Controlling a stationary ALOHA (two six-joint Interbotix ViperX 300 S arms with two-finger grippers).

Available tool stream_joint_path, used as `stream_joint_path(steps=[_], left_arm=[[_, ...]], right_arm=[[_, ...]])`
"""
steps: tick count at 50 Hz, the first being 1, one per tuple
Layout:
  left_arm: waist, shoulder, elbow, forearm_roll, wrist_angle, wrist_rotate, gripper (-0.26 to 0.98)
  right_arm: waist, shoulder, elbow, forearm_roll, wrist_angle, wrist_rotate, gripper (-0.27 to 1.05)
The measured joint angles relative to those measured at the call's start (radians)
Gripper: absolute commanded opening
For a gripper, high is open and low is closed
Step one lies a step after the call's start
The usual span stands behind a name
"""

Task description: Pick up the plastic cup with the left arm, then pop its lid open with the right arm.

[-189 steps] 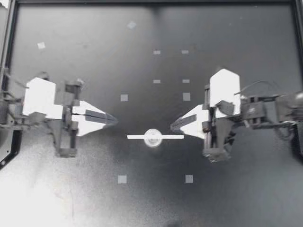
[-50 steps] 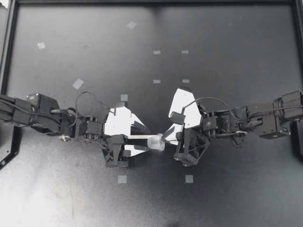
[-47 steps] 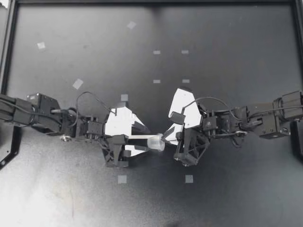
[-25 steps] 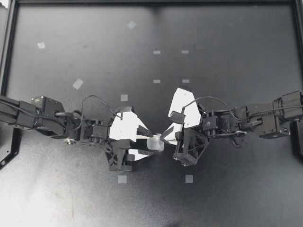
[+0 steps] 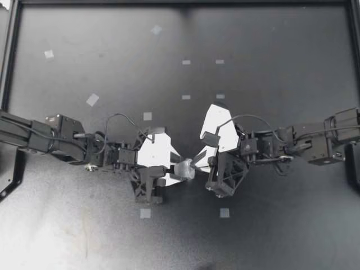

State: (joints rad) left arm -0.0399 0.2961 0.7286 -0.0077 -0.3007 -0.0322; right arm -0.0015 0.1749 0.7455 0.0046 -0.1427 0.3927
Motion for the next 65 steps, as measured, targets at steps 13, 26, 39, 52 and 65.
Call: stream_joint_path(steps=[13,26,39,52,65], left_arm=[[-0.002,-0.117,0.069,0.0,-0.095,0.038,0.06],[-0.002,-0.247,0.189,-0.025,-0.555,0.172,0.06],[-0.003,-0.259,0.216,-0.038,-0.718,0.207,0.06],[-0.003,-0.259,0.216,-0.038,-0.684,0.207,0.06],[-0.011,-0.261,0.213,-0.035,-0.684,0.209,0.06]], right_arm=[[0.018,-0.262,0.127,0.002,-0.02,0.222,0.39],[0.021,-0.262,0.264,0.017,-0.588,0.724,0.68],[0.023,-0.074,0.229,0.014,-1.049,0.828,0.66],[0.023,-0.107,0.216,-0.012,-1.043,0.819,0.66],[0.023,-0.13,0.195,-0.067,-1.054,0.813,0.66]])
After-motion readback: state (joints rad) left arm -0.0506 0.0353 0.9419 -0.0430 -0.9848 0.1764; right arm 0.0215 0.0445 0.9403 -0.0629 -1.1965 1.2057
